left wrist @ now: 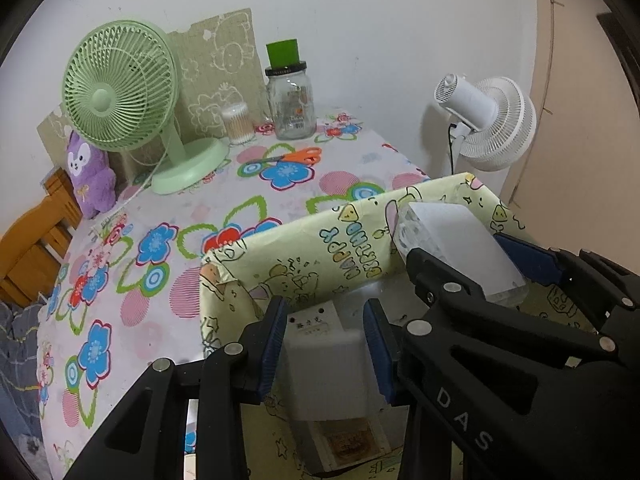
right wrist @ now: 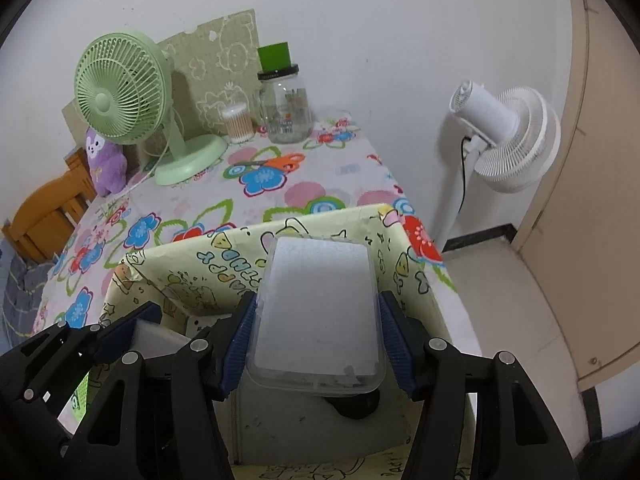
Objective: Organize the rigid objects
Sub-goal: 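Lower the adapter into the yellow box with the left tool while the right tool lowers the white box in, then open both grippers and withdraw them up from the yellow box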
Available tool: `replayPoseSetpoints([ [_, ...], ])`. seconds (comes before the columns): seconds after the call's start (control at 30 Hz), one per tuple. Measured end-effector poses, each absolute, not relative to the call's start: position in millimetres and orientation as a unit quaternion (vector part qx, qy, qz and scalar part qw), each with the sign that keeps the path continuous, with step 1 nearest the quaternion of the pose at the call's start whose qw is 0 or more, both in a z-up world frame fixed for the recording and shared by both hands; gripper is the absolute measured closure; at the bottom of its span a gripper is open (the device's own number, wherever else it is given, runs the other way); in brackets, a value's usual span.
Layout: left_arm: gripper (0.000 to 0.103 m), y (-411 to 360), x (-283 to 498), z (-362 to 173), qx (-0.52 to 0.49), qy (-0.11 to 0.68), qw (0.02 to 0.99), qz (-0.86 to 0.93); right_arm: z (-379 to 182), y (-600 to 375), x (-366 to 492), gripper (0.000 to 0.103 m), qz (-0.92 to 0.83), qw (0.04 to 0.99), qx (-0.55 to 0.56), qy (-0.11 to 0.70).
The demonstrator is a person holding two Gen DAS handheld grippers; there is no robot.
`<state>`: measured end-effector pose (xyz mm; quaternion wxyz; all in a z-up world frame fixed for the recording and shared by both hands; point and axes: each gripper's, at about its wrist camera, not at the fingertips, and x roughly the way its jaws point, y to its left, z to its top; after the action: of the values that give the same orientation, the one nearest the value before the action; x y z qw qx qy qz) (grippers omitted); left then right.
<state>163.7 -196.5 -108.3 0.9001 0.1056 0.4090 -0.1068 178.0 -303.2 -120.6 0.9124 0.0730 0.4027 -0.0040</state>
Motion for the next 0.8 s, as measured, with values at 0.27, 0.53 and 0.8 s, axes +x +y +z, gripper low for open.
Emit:
replayPoseSetpoints([
  [0.27, 0.032, -194.9, 159.1, -104.2, 0.1, 0.408, 0.9, -0.113, -117.6, -303.7, 174.6, 0.029, -0.001, 0.912, 0.083, 0.403],
  [0.53, 0.02, -184.6, 145.9, -93.3, 0.096, 0.392, 0.907, -0.121, -106.1, -296.7, 158.3, 0.019, -0.011, 0.917, 0.081, 0.391],
  [0.8, 0.014, -169.3, 125.7, -76.0, 0.09, 0.364, 0.918, -0.126, -87.2, -285.6, 136.4, 0.011, -0.022, 0.927, 0.077, 0.367],
])
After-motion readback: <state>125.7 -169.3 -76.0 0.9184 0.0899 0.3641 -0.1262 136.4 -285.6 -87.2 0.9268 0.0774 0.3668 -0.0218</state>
